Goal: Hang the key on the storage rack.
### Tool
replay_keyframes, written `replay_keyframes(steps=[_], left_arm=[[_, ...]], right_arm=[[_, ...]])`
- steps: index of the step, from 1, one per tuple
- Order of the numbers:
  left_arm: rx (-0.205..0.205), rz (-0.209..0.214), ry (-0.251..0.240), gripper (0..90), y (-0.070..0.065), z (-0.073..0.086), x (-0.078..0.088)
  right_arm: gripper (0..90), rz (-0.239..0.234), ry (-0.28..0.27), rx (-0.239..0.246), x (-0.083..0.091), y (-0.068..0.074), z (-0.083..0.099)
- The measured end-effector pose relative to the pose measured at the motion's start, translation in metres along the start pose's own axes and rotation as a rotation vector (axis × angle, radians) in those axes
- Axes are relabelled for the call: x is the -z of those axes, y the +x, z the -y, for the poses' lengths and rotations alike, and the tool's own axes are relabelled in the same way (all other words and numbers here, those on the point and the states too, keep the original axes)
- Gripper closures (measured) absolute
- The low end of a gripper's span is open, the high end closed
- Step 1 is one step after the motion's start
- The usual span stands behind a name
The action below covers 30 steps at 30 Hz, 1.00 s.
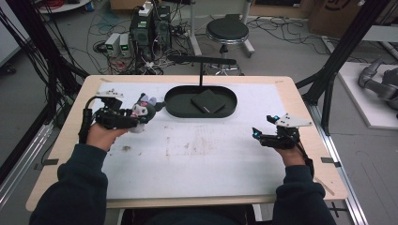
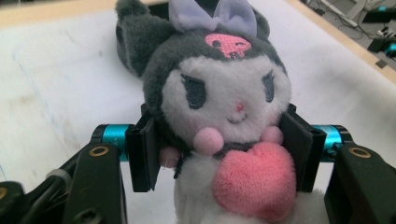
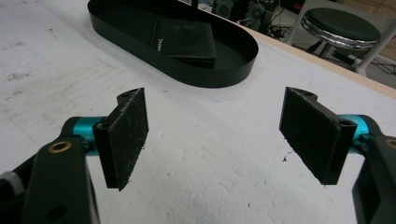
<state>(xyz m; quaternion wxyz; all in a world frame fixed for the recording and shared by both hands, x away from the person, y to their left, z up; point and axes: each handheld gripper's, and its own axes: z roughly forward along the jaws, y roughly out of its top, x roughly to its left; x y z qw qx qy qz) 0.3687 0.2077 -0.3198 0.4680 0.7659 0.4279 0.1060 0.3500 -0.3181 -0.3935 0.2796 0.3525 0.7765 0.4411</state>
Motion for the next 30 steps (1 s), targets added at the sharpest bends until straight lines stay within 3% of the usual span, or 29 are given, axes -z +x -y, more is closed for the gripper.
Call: replay_keyframes(steps=[17, 24, 30], left_arm=[[-0.042, -0.015, -0.121, 39.8, 0.001, -0.072, -0.023], [-0.023, -0.023, -0.094, 39.8, 0.009, -0.092, -0.046], [-0.015, -0.028, -0.101, 39.8, 0.016, -0.102, -0.063]], right_arm=[[24.2, -0.002, -0.018, -0.015, 0.002, -0.004, -0.002], [24.2, -0.007, -0.023, -0.011, 0.002, -0.004, -0.002], [24.2, -0.01, -0.021, -0.012, 0.002, -0.003, -0.003]])
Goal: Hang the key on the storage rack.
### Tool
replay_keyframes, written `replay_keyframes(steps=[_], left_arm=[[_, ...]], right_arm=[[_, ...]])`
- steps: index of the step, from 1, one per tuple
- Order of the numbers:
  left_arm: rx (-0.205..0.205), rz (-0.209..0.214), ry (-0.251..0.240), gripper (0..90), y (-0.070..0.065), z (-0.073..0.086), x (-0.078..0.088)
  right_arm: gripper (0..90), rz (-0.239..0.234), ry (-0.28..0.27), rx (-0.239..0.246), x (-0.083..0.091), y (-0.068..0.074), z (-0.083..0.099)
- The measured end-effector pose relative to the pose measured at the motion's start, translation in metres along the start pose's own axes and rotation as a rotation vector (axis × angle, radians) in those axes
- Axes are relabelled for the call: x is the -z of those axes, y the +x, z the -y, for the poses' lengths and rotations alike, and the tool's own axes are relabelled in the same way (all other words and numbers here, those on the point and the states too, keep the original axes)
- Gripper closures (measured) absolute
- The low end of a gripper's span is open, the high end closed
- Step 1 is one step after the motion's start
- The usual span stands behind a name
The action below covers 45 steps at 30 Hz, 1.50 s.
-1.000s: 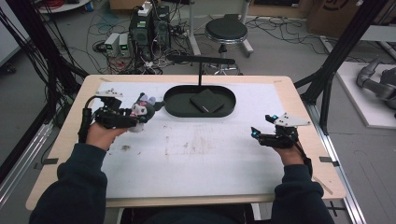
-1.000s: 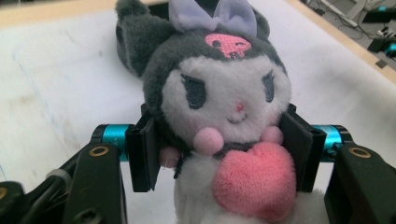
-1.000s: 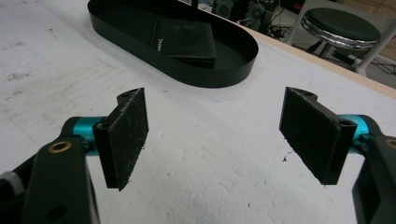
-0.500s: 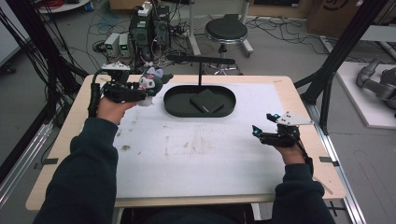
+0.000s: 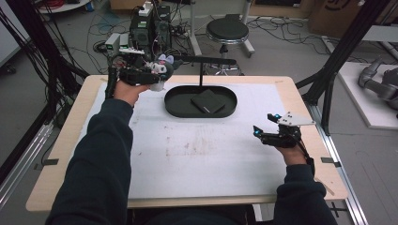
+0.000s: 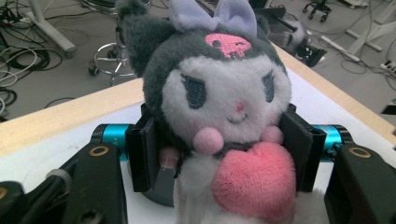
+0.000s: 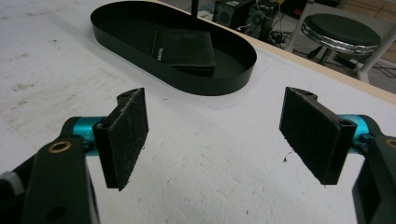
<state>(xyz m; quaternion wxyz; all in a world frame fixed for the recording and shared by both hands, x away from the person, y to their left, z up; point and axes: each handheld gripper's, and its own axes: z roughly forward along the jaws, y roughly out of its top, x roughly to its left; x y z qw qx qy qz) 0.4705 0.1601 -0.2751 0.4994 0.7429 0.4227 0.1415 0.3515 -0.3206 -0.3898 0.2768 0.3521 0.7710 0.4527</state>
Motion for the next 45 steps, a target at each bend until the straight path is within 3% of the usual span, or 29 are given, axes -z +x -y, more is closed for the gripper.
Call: replay_keyframes(steps=[10, 21, 30, 39, 45], left_arm=[[0.057, 0.011, -0.051, 39.8, 0.012, -0.005, -0.023], [0.124, 0.036, -0.114, 39.8, 0.029, -0.004, -0.033], [0.127, 0.036, -0.128, 39.8, 0.029, -0.003, -0.038], [0.107, -0.021, -0.113, 39.8, 0.033, 0.003, -0.04], [0.083, -0.116, -0.068, 39.9, 0.039, 0.023, -0.04]], right_arm=[[24.2, -0.003, 0.0, -0.002, 0.0, -0.001, 0.0], [24.2, -0.008, 0.006, -0.001, -0.001, 0.0, 0.001], [24.2, -0.009, 0.007, -0.004, 0.0, 0.0, 0.001], [24.2, -0.007, 0.005, -0.001, 0.001, -0.001, 0.002], [24.2, -0.011, 0.007, -0.01, 0.001, 0.0, 0.002]])
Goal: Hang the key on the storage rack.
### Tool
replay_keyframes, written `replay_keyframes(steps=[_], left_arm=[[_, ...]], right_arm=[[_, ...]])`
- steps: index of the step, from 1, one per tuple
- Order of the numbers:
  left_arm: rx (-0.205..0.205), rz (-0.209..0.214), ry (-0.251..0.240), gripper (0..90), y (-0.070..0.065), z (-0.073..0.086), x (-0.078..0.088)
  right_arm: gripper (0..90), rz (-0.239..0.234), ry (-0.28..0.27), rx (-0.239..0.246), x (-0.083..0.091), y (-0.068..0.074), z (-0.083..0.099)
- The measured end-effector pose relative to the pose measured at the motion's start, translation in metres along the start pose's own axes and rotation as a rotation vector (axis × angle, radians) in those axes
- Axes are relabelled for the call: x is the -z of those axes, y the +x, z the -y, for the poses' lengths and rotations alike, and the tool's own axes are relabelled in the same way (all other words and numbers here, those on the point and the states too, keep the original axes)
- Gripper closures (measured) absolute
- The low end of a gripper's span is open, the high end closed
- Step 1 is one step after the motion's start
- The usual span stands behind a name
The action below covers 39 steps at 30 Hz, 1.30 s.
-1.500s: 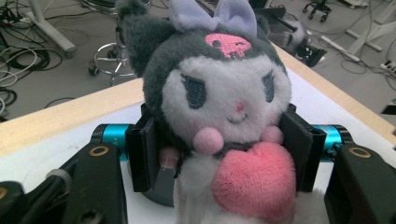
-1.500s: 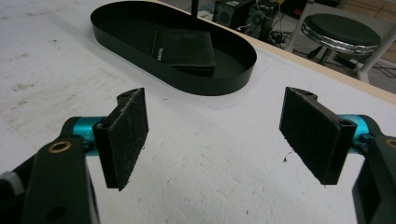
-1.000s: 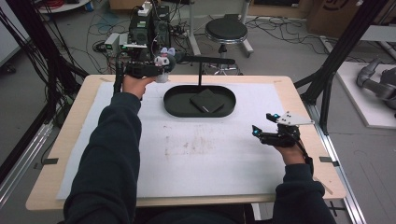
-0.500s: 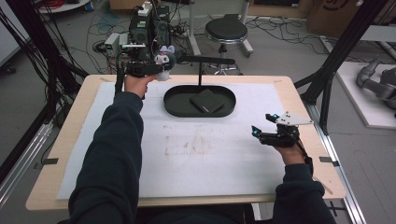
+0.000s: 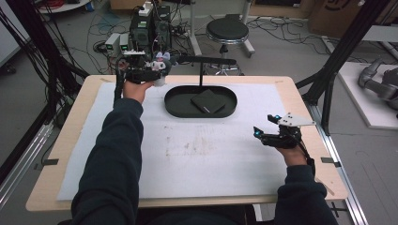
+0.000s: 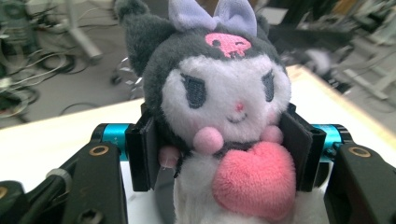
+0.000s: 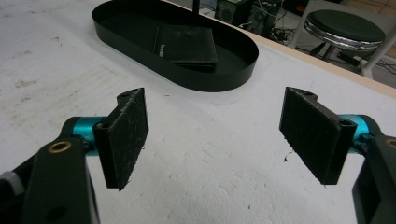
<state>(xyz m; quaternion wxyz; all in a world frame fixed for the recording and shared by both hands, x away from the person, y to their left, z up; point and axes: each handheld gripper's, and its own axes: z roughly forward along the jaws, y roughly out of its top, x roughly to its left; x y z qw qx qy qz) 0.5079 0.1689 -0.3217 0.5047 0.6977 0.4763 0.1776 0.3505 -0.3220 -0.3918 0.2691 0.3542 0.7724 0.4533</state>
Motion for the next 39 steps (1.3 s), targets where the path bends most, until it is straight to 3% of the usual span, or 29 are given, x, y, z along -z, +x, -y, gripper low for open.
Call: replay_keyframes(steps=[9, 12, 19, 23, 27, 31, 34, 36, 39], left_arm=[[-0.043, -0.064, 0.088, 40.2, -0.002, 0.019, -0.019], [-0.055, -0.062, 0.115, 40.2, -0.006, 0.024, -0.032], [-0.049, -0.091, 0.147, 38.4, -0.01, 0.034, -0.052], [-0.035, -0.082, 0.173, 36.3, -0.007, 0.039, -0.057], [-0.004, -0.094, 0.181, 29.2, 0.0, 0.048, -0.055], [0.014, -0.063, 0.173, 26.2, 0.005, 0.055, -0.045], [0.02, -0.041, 0.136, 26.1, 0.004, 0.058, -0.033], [0.015, -0.027, 0.114, 26.0, 0.002, 0.059, -0.024], [-0.024, 0.01, 0.062, 24.5, -0.004, 0.061, -0.009]], right_arm=[[24.2, -0.001, 0.006, 0.004, -0.001, 0.001, 0.0], [24.2, -0.001, 0.007, 0.001, -0.001, 0.001, 0.0], [24.2, 0.003, 0.0, -0.011, 0.001, -0.002, 0.002], [24.2, 0.006, 0.001, -0.015, 0.003, -0.005, 0.004], [24.2, 0.007, -0.002, -0.023, 0.003, -0.007, 0.006], [24.2, 0.005, 0.0, -0.019, 0.003, -0.005, 0.005], [24.2, 0.005, 0.001, -0.014, 0.003, -0.004, 0.005], [24.2, 0.006, 0.001, -0.014, 0.002, -0.004, 0.005], [24.2, 0.009, 0.003, -0.008, 0.003, -0.003, 0.005]])
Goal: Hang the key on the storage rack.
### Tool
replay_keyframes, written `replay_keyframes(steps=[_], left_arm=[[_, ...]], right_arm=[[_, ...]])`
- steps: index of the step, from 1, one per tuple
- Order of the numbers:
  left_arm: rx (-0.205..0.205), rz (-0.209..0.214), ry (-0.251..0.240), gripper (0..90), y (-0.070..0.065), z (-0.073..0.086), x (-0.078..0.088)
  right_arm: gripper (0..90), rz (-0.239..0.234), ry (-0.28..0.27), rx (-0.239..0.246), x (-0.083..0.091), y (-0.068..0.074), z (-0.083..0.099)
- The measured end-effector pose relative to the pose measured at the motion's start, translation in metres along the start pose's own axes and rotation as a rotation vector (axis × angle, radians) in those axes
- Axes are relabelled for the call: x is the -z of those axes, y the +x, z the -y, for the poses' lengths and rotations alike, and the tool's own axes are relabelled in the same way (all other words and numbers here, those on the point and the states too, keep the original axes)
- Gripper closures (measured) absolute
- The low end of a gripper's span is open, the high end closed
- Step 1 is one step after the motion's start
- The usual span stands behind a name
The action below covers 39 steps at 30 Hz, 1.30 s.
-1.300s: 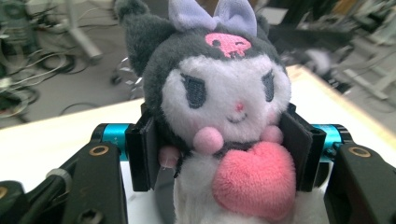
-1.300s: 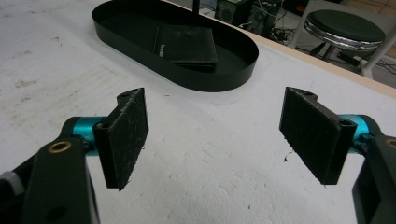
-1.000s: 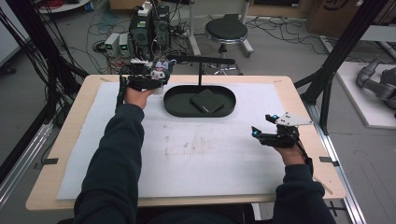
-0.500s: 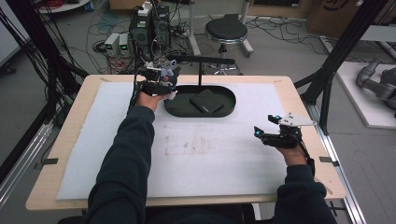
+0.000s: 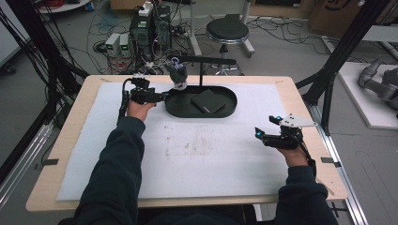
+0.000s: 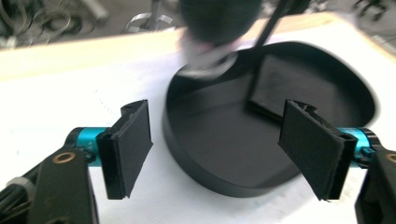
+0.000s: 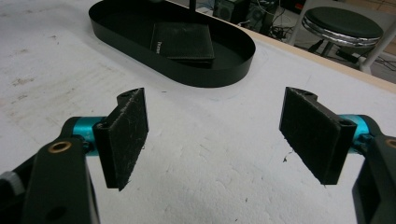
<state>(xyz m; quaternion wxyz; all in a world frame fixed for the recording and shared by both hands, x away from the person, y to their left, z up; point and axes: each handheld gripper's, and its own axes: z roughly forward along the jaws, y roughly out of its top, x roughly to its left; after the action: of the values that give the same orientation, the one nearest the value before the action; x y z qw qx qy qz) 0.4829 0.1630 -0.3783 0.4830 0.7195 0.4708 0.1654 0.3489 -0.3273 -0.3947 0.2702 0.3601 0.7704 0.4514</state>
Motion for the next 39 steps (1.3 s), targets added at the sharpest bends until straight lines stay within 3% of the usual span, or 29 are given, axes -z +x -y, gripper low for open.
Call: replay_keyframes(steps=[5, 10, 13, 17, 22, 27, 30, 35, 39], left_arm=[[-0.063, 0.041, -0.092, 24.4, -0.009, 0.009, 0.031], [-0.095, 0.043, -0.216, 23.0, -0.011, 0.03, 0.069], [-0.113, 0.026, -0.256, 21.1, -0.009, 0.045, 0.09], [-0.152, -0.007, -0.265, 21.1, -0.008, 0.064, 0.115], [-0.155, -0.019, -0.273, 21.1, -0.009, 0.081, 0.127], [-0.125, -0.026, -0.265, 19.7, -0.008, 0.092, 0.127], [-0.133, -0.046, -0.273, 20.0, -0.009, 0.099, 0.127], [-0.119, -0.056, -0.296, 20.3, -0.006, 0.102, 0.131], [-0.115, -0.069, -0.283, 20.5, -0.004, 0.105, 0.131]], right_arm=[[24.2, 0.0, 0.008, 0.001, 0.0, 0.001, 0.0], [24.1, -0.002, 0.011, 0.012, 0.001, 0.005, 0.0], [22.5, 0.0, 0.012, 0.013, 0.002, 0.006, 0.0], [22.0, -0.005, 0.01, 0.0, 0.003, 0.007, 0.001], [21.6, 0.001, 0.007, -0.008, 0.006, 0.007, 0.001], [21.6, 0.007, 0.012, -0.004, 0.005, 0.008, 0.0], [21.6, 0.007, 0.02, 0.0, 0.004, 0.008, 0.001], [21.6, 0.006, 0.029, 0.008, 0.002, 0.007, 0.002], [21.5, 0.004, 0.035, 0.012, 0.002, 0.007, 0.003]])
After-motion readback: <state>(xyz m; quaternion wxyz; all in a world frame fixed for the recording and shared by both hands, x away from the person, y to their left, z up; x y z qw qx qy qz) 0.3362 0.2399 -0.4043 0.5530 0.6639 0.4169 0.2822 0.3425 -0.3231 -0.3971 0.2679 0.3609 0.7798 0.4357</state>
